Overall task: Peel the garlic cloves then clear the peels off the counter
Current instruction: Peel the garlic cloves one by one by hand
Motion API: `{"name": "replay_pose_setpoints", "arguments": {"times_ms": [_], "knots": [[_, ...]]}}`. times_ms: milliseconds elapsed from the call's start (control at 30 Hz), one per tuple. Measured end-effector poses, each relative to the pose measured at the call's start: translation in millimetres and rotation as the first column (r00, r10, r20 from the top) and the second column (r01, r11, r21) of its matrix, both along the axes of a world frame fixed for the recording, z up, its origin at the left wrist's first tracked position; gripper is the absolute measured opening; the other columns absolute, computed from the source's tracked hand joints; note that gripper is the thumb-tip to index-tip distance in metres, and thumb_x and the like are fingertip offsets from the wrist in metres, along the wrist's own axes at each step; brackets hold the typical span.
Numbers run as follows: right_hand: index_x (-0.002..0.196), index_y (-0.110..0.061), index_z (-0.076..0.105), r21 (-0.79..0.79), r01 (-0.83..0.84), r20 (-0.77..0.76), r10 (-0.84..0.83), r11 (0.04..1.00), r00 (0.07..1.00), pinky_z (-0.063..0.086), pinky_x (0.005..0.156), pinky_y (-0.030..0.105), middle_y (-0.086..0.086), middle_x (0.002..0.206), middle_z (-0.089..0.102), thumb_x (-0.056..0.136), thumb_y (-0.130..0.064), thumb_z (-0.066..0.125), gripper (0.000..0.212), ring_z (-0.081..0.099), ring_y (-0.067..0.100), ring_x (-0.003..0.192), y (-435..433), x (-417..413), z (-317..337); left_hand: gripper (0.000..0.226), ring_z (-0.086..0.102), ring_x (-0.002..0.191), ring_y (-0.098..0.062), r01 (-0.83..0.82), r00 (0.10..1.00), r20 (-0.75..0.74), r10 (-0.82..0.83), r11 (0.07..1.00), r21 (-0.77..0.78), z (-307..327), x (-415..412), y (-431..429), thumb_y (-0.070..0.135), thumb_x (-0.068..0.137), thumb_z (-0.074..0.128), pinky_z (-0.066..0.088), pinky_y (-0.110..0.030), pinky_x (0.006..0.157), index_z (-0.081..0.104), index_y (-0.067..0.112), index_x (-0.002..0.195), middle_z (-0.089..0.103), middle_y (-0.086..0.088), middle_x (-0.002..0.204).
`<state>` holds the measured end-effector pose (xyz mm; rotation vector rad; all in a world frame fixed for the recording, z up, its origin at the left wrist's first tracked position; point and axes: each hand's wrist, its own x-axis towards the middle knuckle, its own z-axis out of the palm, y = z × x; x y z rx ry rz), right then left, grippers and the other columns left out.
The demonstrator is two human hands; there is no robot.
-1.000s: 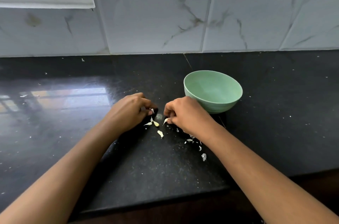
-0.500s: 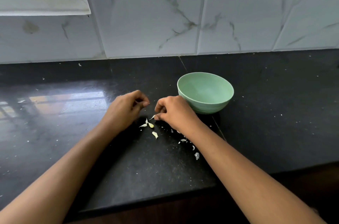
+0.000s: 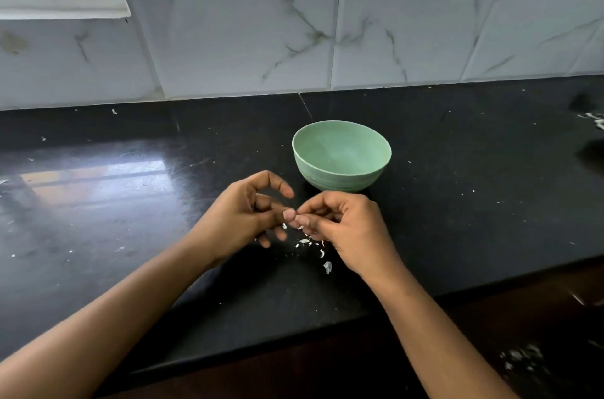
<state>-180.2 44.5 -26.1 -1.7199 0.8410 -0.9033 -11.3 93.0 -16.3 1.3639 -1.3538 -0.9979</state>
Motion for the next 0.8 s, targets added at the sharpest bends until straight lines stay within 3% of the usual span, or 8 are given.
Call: {"name": "replay_pose_setpoints", "arguments": {"times_ms": [67, 167, 300, 433, 500, 667, 733, 800], "knots": [[0.071, -0.024, 0.07, -0.025, 0.052, -0.053, -0.054, 0.998, 0.997, 0.056, 0.058, 0.03, 0.001, 0.067, 0.07, 0.078, -0.005, 0.074, 0.02, 0.063, 0.01, 0.062, -4, -13, 0, 0.019, 0.065, 0.059, -0.012, 0.018, 0.998, 0.052, -0.018, 1.0, -0.012, -1, -2, 0, 0.006, 0.085, 0.065, 0.05, -0.024, 0.049, 0.056, 0.019, 0.096, 0.074, -0.009, 0.08], [0.075, -0.026, 0.07, -0.311, 0.085, -0.345, -0.196, 0.947, 0.918, 0.053, 0.066, 0.03, -0.008, 0.075, 0.065, 0.078, -0.015, 0.075, 0.012, 0.062, 0.009, 0.07, -15, -37, 7, 0.016, 0.065, 0.064, 0.0, 0.002, 0.936, 0.35, 0.045, 0.991, -0.133, -6, 2, 0, 0.016, 0.087, 0.067, 0.05, -0.017, 0.061, 0.061, 0.028, 0.095, 0.073, 0.01, 0.082], [0.084, -0.026, 0.068, -0.518, -0.152, -0.65, -0.272, 0.842, 0.709, 0.045, 0.07, 0.029, -0.009, 0.088, 0.06, 0.084, -0.022, 0.069, 0.004, 0.059, 0.013, 0.081, -23, -47, 24, 0.018, 0.057, 0.085, 0.006, 0.17, 0.673, 0.737, 0.064, 0.956, -0.238, -9, 3, 3, 0.049, 0.086, 0.054, 0.049, -0.018, 0.067, 0.061, 0.038, 0.098, 0.066, 0.024, 0.086], [0.082, -0.02, 0.063, -0.663, -0.371, -0.71, -0.389, 0.65, 0.587, 0.045, 0.051, 0.031, -0.006, 0.083, 0.055, 0.079, -0.009, 0.069, 0.012, 0.058, 0.017, 0.077, -23, -39, 16, 0.026, 0.053, 0.094, 0.0, 0.27, 0.573, 0.817, 0.067, 0.926, -0.265, -12, 2, 3, 0.053, 0.086, 0.047, 0.053, -0.028, 0.07, 0.062, 0.04, 0.103, 0.058, 0.027, 0.089], [0.073, -0.018, 0.061, -0.715, -0.365, -0.665, -0.419, 0.597, 0.618, 0.045, 0.041, 0.031, -0.006, 0.075, 0.054, 0.07, -0.004, 0.075, 0.02, 0.056, 0.016, 0.069, -25, -41, 13, 0.026, 0.053, 0.094, -0.001, 0.287, 0.568, 0.82, 0.069, 0.917, -0.276, -14, 2, 3, 0.053, 0.086, 0.047, 0.053, -0.03, 0.069, 0.062, 0.04, 0.103, 0.058, 0.026, 0.089], [0.068, -0.02, 0.062, -0.776, -0.301, -0.588, -0.466, 0.553, 0.661, 0.035, 0.038, 0.023, -0.007, 0.072, 0.054, 0.062, -0.006, 0.082, 0.025, 0.057, 0.015, 0.064, -26, -43, 1, 0.025, 0.054, 0.092, -0.003, 0.282, 0.608, 0.788, 0.1, 0.901, -0.331, -16, 1, 1, 0.05, 0.087, 0.049, 0.053, -0.033, 0.068, 0.063, 0.038, 0.103, 0.061, 0.023, 0.09], [0.072, -0.021, 0.067, -0.726, -0.137, -0.516, -0.401, 0.674, 0.757, 0.042, 0.048, 0.025, -0.007, 0.075, 0.06, 0.072, -0.012, 0.079, 0.015, 0.059, 0.014, 0.066, -24, -39, 2, 0.028, 0.054, 0.091, -0.003, 0.27, 0.63, 0.766, 0.127, 0.889, -0.37, -16, 0, 0, 0.05, 0.087, 0.051, 0.053, -0.032, 0.068, 0.063, 0.036, 0.109, 0.061, 0.025, 0.09], [0.074, -0.022, 0.07, -0.374, 0.074, -0.308, -0.199, 0.924, 0.93, 0.046, 0.053, 0.023, -0.004, 0.073, 0.066, 0.078, -0.013, 0.075, 0.011, 0.06, 0.011, 0.065, -18, -29, 11, 0.033, 0.055, 0.088, -0.003, 0.244, 0.676, 0.721, 0.156, 0.875, -0.418, -14, -2, -1, 0.049, 0.086, 0.056, 0.052, -0.027, 0.068, 0.063, 0.035, 0.114, 0.062, 0.025, 0.089]]}}
